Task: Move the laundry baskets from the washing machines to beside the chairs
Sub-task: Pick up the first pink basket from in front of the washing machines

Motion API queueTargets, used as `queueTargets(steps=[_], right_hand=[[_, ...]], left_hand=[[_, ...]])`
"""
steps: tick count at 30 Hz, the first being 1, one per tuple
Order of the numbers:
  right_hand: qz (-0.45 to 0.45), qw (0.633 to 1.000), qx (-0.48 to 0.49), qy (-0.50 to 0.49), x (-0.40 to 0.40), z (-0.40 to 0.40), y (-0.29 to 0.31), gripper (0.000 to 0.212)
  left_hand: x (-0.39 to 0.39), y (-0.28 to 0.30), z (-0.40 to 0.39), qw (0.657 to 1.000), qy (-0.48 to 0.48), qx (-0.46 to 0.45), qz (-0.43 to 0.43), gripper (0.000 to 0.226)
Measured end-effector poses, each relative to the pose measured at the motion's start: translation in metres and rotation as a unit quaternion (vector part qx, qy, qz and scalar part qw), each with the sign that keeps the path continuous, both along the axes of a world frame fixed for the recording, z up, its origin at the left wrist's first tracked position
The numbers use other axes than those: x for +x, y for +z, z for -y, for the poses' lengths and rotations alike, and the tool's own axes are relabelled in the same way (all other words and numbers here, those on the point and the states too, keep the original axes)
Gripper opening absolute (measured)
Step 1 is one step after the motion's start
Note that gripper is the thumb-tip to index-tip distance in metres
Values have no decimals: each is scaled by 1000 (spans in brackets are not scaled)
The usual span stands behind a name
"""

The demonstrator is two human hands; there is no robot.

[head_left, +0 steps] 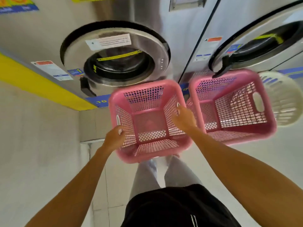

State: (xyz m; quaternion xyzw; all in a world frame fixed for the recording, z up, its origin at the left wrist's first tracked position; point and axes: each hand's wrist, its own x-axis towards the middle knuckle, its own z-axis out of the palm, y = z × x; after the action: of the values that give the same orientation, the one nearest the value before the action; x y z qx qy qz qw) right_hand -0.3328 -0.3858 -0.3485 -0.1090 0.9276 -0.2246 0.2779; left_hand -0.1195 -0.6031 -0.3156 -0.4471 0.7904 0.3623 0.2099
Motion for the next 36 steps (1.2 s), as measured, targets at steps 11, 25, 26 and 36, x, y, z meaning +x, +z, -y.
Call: queueTargets(steps=[11, 25, 26, 36], right_hand=[[22, 994, 97, -36, -11, -1, -80, 86], [-29, 995, 67, 63, -46, -27, -89, 99], [-25, 996, 60, 58, -44, -26, -81, 99], [18, 994, 6, 104, -13, -48, -37, 94]], left_hand=[[-4, -90, 46, 998, 25, -55, -4, 77], [5, -119, 33, 999, 6, -39, -17, 86], [8, -112, 32, 999, 4, -40, -8, 84], [63, -62, -3, 998, 45, -32, 24, 94]])
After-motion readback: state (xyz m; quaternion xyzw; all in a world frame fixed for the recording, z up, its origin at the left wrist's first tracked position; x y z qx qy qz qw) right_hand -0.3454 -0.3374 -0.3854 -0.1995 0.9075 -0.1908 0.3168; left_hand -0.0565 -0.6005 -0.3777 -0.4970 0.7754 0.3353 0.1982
